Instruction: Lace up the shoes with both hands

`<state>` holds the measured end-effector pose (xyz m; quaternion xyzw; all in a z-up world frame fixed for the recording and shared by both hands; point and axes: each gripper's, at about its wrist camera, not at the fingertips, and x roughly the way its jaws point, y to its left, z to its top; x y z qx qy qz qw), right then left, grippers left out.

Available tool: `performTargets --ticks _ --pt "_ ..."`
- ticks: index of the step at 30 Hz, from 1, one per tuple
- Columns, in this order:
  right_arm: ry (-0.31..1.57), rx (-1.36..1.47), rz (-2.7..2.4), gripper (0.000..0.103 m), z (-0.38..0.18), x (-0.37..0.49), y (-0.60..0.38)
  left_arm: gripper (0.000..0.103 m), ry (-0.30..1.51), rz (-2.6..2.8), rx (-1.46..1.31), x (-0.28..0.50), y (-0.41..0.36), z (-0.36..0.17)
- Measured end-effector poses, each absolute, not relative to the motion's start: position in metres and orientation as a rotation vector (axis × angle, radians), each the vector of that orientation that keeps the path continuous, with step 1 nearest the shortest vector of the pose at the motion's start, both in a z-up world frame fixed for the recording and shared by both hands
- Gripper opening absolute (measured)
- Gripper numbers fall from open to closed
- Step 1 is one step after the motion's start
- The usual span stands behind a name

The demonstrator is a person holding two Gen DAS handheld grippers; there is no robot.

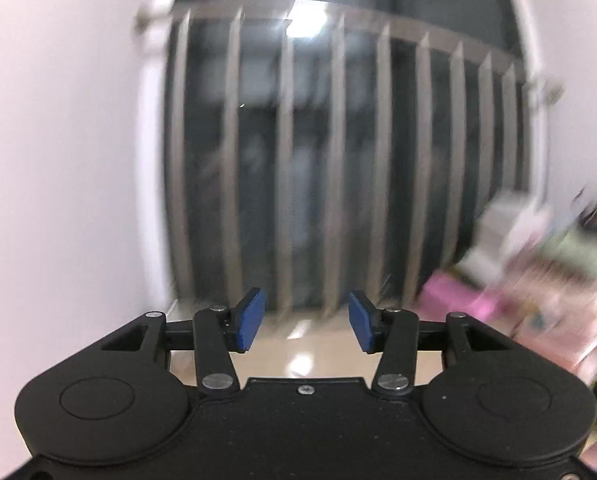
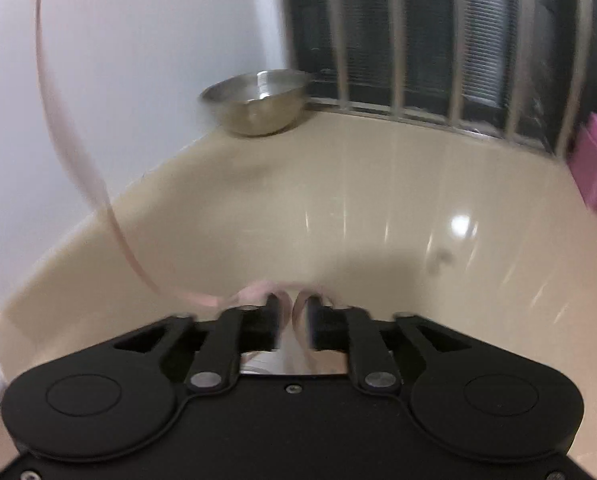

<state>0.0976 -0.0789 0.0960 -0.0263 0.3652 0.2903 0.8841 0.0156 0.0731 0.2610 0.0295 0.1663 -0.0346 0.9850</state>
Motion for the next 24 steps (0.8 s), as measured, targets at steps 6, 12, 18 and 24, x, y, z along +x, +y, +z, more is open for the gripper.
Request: performTargets --ticks 6,12,18,24 --pt "0.769 -0.034 0.702 0.057 0.096 0.045 -0.135 0.047 0.798 0.024 -0.027 0.039 0.113 0.118" --pt "0.778 0.068 0.678 0.013 0.072 0.000 -0.144 0.077 0.736 -0.306 -0.211 -0.016 0.067 0.107" --pt "0.731 0.188 0.606 0.017 0.075 -0.012 -0.159 0.077 0.735 -0.405 0.012 -0.036 0.007 0.087" --pt "0.657 0.304 0.576 0.040 0.087 -0.010 -0.186 0.030 0.773 -0.332 0.100 -0.038 0.004 0.069"
